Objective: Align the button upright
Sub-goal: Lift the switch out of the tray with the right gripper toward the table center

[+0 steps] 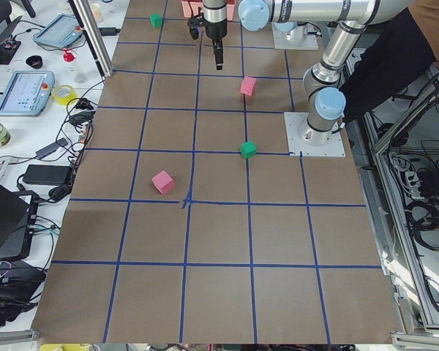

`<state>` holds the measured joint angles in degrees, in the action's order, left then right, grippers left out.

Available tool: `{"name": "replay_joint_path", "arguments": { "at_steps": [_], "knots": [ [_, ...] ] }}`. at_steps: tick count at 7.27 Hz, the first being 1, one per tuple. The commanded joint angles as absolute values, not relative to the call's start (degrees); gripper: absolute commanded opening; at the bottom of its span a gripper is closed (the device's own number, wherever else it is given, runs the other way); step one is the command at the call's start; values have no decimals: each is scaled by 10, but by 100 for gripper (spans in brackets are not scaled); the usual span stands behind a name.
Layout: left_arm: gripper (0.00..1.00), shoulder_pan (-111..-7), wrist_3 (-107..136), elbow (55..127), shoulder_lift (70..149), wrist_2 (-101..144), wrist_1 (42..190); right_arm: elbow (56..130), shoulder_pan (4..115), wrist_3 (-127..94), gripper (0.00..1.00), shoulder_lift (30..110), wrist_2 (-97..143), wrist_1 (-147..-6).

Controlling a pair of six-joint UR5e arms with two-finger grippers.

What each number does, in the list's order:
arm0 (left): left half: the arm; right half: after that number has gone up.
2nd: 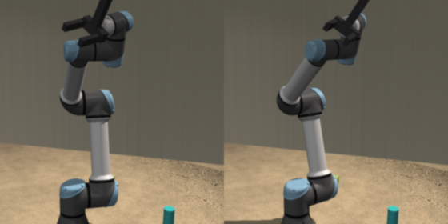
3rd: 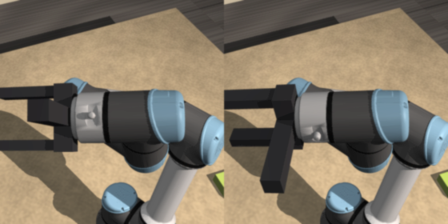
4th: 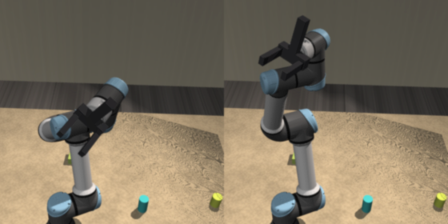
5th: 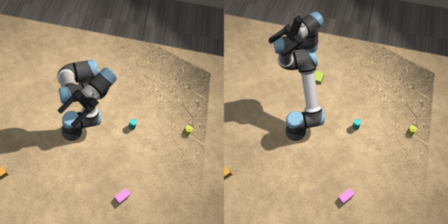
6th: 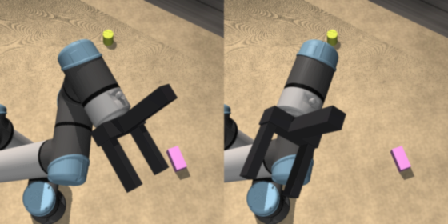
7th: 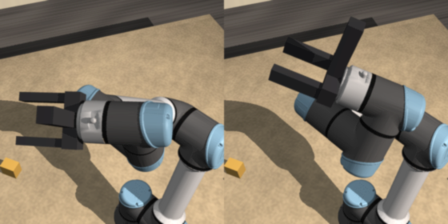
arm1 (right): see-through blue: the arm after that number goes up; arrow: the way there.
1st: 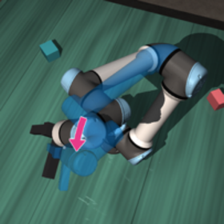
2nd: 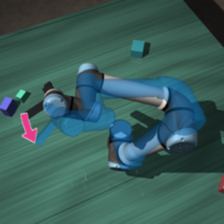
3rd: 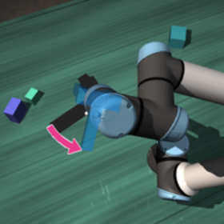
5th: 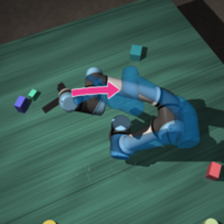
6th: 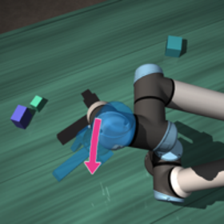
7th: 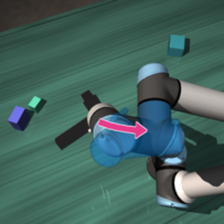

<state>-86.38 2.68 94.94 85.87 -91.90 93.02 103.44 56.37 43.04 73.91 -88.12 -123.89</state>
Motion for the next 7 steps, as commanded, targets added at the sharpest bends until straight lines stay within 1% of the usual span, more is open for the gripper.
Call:
{"name": "replay_joint_path", "arguments": {
  "at_steps": [1, 2, 4, 7],
  "knots": [
    [100, -863, 27, 950, 860, -919, 927, 915, 646, 365, 0, 766, -893, -1082],
    [100, -863, 26, 949, 859, -919, 928, 909, 703, 316, 0, 766, -894, -1076],
    [100, -864, 26, 950, 860, -919, 929, 909, 843, 139, 0, 759, -885, -1085],
    [100, -864, 26, 950, 860, -919, 928, 910, 1028, -82, 0, 689, -882, -1218]
  ]
}}
